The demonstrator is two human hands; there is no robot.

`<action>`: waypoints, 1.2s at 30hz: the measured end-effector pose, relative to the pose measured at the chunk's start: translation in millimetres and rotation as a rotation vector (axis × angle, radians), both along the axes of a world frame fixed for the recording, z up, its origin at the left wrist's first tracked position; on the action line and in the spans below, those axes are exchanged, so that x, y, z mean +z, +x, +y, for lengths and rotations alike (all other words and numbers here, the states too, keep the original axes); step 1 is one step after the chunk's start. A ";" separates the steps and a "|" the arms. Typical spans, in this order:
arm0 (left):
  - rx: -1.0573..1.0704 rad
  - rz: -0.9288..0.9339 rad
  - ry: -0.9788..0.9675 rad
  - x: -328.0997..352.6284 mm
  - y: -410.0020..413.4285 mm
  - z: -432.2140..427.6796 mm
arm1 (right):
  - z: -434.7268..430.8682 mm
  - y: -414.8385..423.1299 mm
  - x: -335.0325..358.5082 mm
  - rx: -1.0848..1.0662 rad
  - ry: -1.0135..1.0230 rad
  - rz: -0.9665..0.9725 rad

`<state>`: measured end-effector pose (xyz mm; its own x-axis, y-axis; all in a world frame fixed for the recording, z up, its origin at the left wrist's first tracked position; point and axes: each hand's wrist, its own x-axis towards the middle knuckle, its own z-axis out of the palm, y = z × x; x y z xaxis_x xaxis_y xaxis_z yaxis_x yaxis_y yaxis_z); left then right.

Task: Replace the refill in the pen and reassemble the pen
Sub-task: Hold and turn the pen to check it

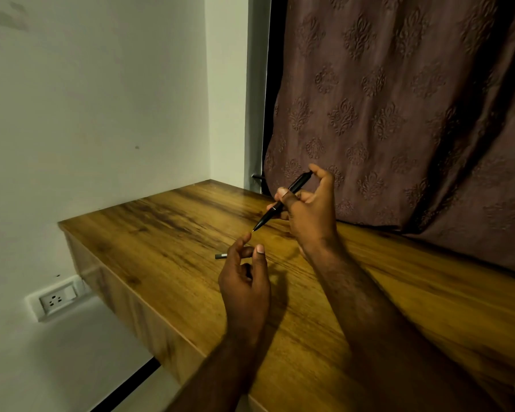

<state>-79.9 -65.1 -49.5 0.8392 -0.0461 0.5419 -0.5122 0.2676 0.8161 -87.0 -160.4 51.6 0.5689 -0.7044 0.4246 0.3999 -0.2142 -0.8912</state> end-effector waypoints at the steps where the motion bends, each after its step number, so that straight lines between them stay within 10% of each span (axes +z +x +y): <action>1: 0.000 -0.004 0.003 -0.4 0.5 0.2 | 0.4 -0.3 0.8 0.019 0.003 -0.003; 36: -0.054 -0.161 0.043 -5.5 0.0 -3.9 | 3.0 -2.0 4.6 0.081 0.083 -0.088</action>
